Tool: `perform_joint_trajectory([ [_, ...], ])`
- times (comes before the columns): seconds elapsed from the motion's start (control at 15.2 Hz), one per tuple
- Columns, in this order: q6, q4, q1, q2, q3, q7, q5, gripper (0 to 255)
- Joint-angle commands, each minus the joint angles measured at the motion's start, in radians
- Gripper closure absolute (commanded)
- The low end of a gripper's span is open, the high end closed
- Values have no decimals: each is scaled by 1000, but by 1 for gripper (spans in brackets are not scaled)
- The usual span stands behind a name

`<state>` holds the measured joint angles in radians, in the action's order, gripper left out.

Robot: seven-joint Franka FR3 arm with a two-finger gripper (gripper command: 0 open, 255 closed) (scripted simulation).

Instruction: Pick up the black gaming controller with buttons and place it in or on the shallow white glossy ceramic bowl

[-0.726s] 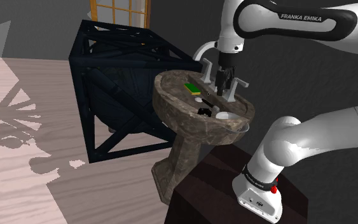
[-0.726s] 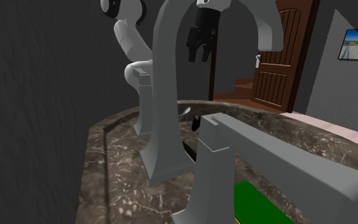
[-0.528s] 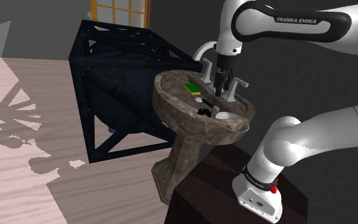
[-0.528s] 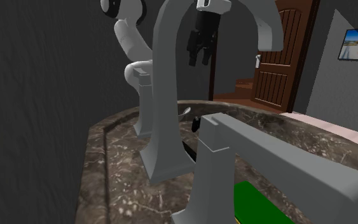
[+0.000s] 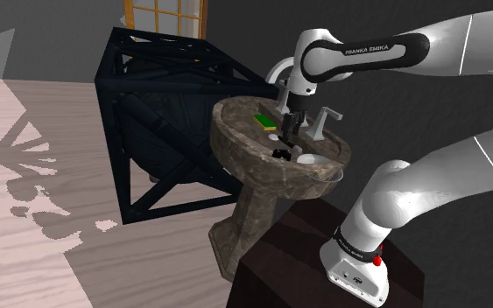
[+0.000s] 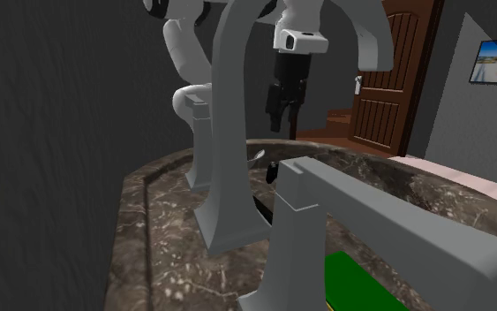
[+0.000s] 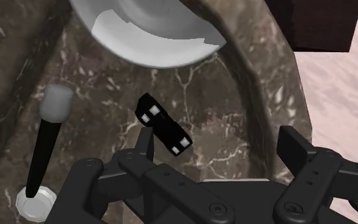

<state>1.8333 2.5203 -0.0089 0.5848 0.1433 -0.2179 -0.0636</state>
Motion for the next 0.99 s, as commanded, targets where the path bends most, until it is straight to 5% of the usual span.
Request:
perform_joint_trajectory([
  [0.0, 83, 18, 0, -46, 33, -41, 9, 0],
  [0.26, 231, 18, 10, -169, 98, -131, 46, 0],
  [0.92, 347, 86, 16, -217, 103, -138, 55, 0],
])
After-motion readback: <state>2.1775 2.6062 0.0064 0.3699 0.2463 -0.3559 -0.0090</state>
